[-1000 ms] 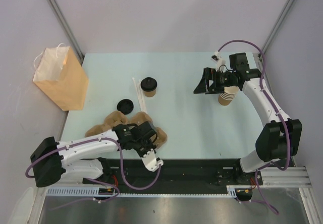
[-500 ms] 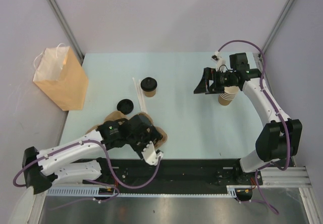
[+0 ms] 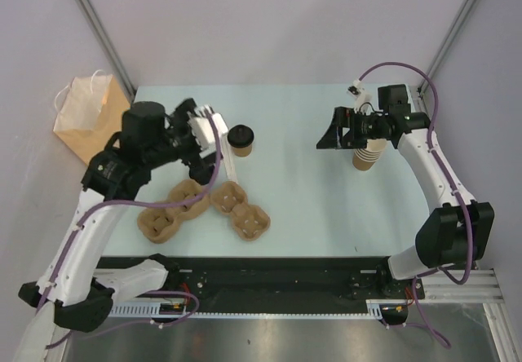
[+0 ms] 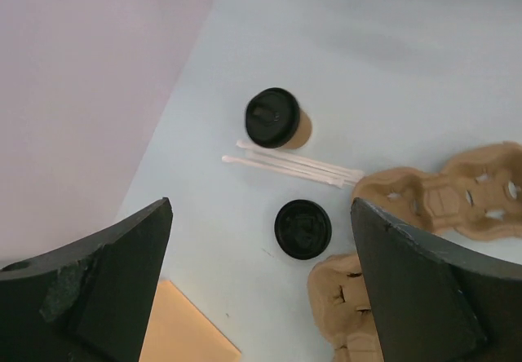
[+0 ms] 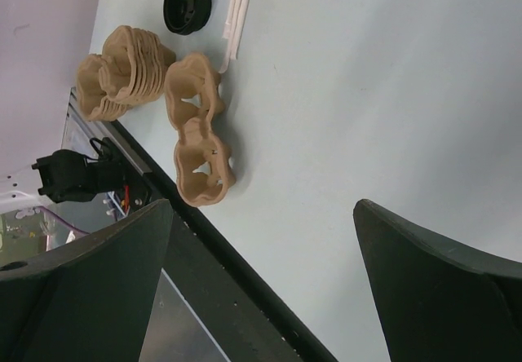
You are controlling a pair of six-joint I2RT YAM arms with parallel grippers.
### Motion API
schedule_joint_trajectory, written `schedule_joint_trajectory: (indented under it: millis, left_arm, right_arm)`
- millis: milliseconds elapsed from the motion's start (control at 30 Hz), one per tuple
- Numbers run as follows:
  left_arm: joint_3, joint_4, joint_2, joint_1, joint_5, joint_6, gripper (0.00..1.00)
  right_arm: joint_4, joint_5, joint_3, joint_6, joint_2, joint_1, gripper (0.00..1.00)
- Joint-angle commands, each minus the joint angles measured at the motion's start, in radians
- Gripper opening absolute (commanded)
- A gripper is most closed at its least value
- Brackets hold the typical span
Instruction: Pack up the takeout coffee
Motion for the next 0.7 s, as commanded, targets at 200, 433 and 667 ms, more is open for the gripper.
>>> schedule_joint_trajectory:
  millis: [200, 433, 667]
  left_arm:
    - [0.349, -0.192, 0.112, 0.514, 0.074, -0.328, 0.98]
    - [0.465, -0.284, 0.236, 0.911, 0.169, -0.238, 0.99]
    - [0.642, -0.32, 0.472, 1.101, 0.111, -0.182, 1.0]
  right_arm:
    - [0.007, -0.028, 0.004, -0.014, -0.058, -0.014, 1.0]
    - [0.01, -0.048, 0.004, -0.004, -0.054, -0.013, 1.0]
    - [0.003, -0.057, 0.003, -0.014, -0.049, -0.013, 1.0]
